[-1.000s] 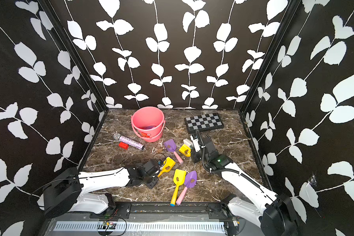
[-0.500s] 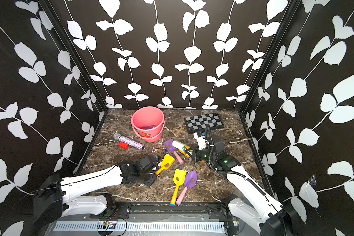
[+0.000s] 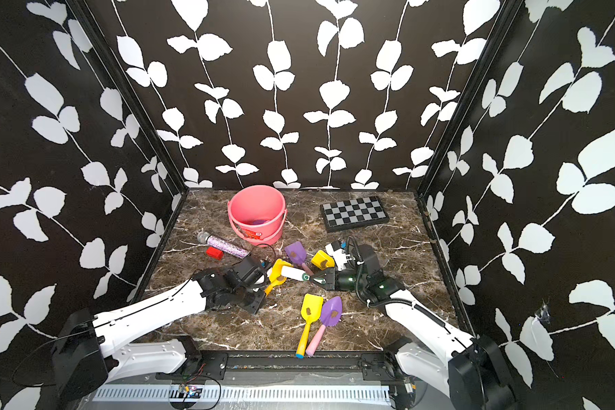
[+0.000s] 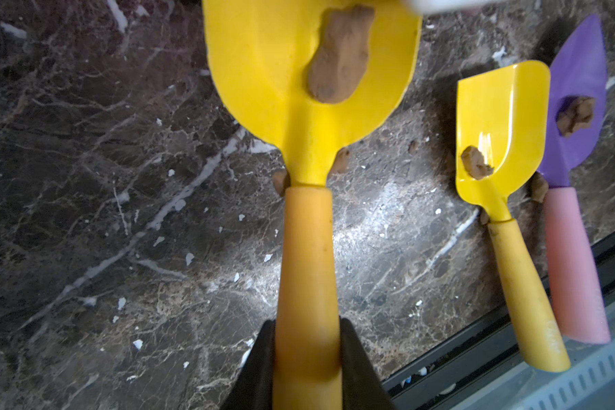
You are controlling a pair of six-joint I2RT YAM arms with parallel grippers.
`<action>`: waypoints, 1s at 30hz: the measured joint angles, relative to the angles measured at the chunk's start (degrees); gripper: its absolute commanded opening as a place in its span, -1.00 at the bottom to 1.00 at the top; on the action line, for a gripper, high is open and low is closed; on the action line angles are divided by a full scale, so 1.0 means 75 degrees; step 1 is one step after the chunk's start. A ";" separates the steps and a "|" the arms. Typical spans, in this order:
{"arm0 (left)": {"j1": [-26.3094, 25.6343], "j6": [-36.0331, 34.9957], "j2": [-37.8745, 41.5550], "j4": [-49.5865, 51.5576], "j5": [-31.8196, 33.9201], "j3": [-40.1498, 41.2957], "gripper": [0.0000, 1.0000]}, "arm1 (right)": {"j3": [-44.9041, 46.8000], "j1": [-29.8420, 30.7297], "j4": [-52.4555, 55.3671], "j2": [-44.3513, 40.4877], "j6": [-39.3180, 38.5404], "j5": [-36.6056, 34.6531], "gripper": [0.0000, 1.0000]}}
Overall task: Brush the soil off the hand trowel and place it into the bucket
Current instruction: Brush off the soil from the hand trowel.
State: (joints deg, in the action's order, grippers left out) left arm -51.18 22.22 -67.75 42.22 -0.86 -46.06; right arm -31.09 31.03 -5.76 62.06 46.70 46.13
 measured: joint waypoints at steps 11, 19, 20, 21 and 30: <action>0.0248 0.0012 0.0204 0.0268 -0.0254 -0.0020 -1.00 | -0.0052 0.0650 -0.1373 0.1399 0.0551 0.0082 -1.00; 0.0460 0.0009 0.0417 0.0472 -0.0341 -0.0096 -1.00 | -0.0487 -0.0026 -0.0799 0.1067 0.0169 0.0090 -1.00; 0.0498 0.0006 0.0425 0.0527 -0.0338 -0.0096 -1.00 | -0.0522 -0.0125 -0.0761 0.0997 0.0157 0.0076 -1.00; 0.0522 0.0000 0.0425 0.0565 -0.0335 -0.0096 -1.00 | -0.0554 -0.0169 -0.0761 0.0965 0.0149 0.0090 -1.00; 0.0729 -0.0058 0.0425 0.0816 -0.0312 -0.0099 -1.00 | -0.0595 0.0251 -0.1093 0.1151 0.0286 0.0303 -1.00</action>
State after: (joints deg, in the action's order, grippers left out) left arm -45.71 21.78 -64.55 48.34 -3.20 -46.81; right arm -35.55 32.91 -13.96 70.70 48.84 48.40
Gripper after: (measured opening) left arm 0.252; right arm 0.117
